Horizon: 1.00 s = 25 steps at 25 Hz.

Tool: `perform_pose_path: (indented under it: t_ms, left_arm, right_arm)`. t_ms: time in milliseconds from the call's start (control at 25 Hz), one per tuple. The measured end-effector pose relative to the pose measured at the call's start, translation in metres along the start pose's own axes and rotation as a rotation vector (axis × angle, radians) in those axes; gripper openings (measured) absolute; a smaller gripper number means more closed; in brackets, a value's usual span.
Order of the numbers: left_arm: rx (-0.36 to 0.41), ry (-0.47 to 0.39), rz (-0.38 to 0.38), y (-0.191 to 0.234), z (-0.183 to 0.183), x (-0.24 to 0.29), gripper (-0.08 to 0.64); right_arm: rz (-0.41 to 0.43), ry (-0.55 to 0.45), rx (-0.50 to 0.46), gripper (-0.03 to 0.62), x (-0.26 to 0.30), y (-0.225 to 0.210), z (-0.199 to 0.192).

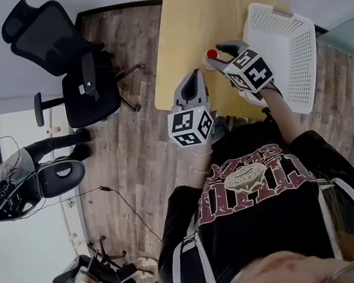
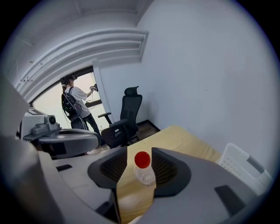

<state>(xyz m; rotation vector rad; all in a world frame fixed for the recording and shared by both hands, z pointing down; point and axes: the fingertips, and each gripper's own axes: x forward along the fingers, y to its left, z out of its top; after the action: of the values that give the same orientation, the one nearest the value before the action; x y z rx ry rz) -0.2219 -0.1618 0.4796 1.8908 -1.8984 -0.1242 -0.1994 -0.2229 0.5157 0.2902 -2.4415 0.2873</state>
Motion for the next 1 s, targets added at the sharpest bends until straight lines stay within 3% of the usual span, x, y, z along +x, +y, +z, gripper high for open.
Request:
perform_pose_path:
  t_ms: [1000]
  left_arm:
    - [0.06,-0.007,-0.092,-0.045,0.031,0.01,0.048]
  right_arm:
    - [-0.045,-0.314,0.097,0.166,-0.088,-0.018,0.043]
